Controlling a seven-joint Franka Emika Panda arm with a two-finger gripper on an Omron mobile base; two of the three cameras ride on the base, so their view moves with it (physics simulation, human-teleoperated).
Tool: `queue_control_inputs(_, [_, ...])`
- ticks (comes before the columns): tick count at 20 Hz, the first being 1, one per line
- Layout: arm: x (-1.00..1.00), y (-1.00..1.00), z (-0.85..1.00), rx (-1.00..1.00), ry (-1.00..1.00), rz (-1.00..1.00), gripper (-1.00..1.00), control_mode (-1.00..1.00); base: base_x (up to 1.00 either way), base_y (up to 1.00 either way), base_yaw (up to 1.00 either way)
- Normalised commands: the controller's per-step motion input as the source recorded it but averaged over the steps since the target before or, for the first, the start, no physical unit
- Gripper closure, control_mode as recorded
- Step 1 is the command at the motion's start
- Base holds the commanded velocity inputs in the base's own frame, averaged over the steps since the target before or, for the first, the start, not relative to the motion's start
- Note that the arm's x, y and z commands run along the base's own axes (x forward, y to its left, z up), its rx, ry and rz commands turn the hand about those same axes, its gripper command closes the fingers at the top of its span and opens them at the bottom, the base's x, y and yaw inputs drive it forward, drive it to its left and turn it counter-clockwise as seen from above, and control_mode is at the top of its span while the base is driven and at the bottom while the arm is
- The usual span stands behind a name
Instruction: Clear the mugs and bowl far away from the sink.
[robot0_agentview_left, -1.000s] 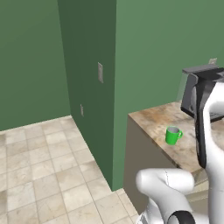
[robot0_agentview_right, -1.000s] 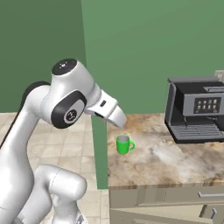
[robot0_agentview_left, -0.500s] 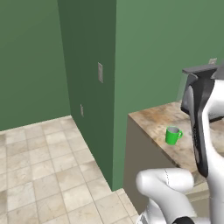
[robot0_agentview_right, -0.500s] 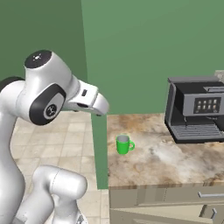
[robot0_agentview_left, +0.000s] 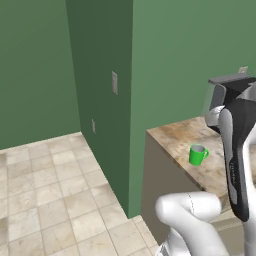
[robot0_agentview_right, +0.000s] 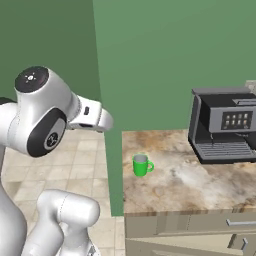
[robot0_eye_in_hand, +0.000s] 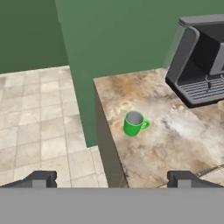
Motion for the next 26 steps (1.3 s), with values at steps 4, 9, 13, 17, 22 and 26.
queue_control_inputs(4, [-0.06,0.24,0.00,0.11,-0.06,0.00,-1.00,-1.00,0.00,0.00,0.00])
queue_control_inputs(9, [-0.12,0.24,0.00,0.14,-0.01,-0.07,-1.00,-1.00,0.00,0.00,0.00])
queue_control_inputs(13, [-0.18,0.64,0.00,0.15,0.00,-0.06,-1.00,-1.00,0.00,0.00,0.00])
queue_control_inputs(17, [0.00,0.00,0.00,0.00,0.00,0.00,-1.00,1.00,-0.21,1.00,0.01])
queue_control_inputs(22, [0.00,0.00,0.00,0.00,0.00,0.00,-1.00,1.00,0.00,1.00,0.21])
queue_control_inputs(26, [0.00,0.00,0.00,0.00,0.00,0.00,-1.00,1.00,0.17,1.00,0.39])
